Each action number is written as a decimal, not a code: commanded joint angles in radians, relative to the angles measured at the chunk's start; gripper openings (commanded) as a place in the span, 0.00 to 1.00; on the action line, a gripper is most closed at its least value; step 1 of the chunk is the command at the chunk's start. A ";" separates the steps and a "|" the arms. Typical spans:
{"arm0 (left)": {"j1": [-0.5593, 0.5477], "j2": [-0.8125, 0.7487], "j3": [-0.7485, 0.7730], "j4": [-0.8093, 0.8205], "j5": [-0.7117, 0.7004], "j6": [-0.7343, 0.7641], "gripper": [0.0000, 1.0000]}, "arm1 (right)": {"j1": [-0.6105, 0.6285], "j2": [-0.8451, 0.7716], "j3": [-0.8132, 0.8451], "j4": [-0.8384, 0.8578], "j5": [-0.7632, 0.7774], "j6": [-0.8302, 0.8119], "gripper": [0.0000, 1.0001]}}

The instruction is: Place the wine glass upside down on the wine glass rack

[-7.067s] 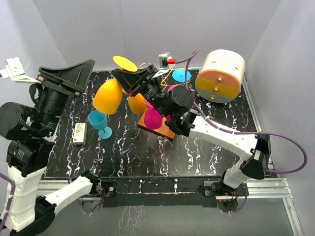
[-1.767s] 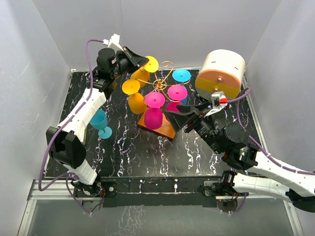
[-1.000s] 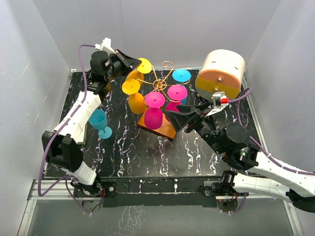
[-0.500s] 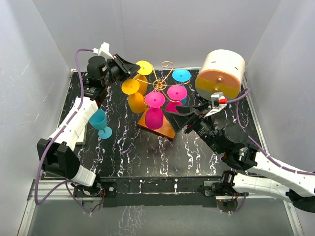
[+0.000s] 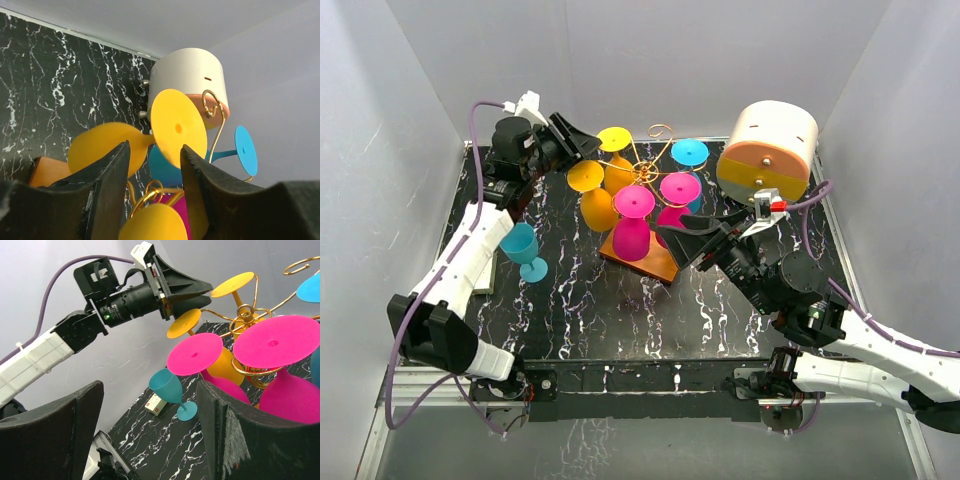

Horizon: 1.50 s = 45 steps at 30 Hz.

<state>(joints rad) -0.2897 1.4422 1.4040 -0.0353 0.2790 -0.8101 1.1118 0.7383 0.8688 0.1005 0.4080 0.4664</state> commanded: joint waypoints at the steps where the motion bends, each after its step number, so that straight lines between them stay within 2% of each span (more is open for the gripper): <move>1: 0.006 -0.123 0.016 -0.114 -0.055 0.072 0.48 | 0.003 -0.016 -0.001 0.030 0.019 0.002 0.73; 4: 0.007 -0.162 0.019 -0.189 -0.090 0.112 0.57 | 0.003 -0.013 0.003 0.031 0.018 0.002 0.74; 10: 0.009 -0.248 0.039 -0.379 -0.230 0.212 0.67 | 0.003 0.001 0.011 0.041 0.034 -0.008 0.73; 17: 0.010 -0.375 -0.089 -0.585 -0.499 0.290 0.75 | 0.003 0.061 0.051 0.047 0.040 -0.070 0.74; 20: 0.011 -0.388 -0.142 -0.637 -0.534 0.280 0.76 | 0.003 0.077 0.060 0.048 0.038 -0.075 0.74; 32: 0.032 -0.281 -0.178 -0.732 -0.496 0.244 0.60 | 0.003 0.043 0.029 0.037 0.032 -0.044 0.73; 35: 0.039 -0.244 -0.183 -0.780 -0.516 0.227 0.59 | 0.003 0.040 0.029 0.028 0.022 -0.034 0.73; 38: 0.050 -0.224 -0.220 -0.758 -0.491 0.231 0.58 | 0.003 0.039 0.028 0.027 0.017 -0.026 0.73; 45: 0.065 -0.175 -0.233 -0.687 -0.504 0.264 0.43 | 0.003 0.049 0.045 0.031 -0.002 -0.028 0.73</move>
<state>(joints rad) -0.2371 1.2552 1.1740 -0.7589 -0.2165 -0.5735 1.1118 0.7918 0.8761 0.1036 0.4229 0.4362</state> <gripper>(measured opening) 0.472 0.732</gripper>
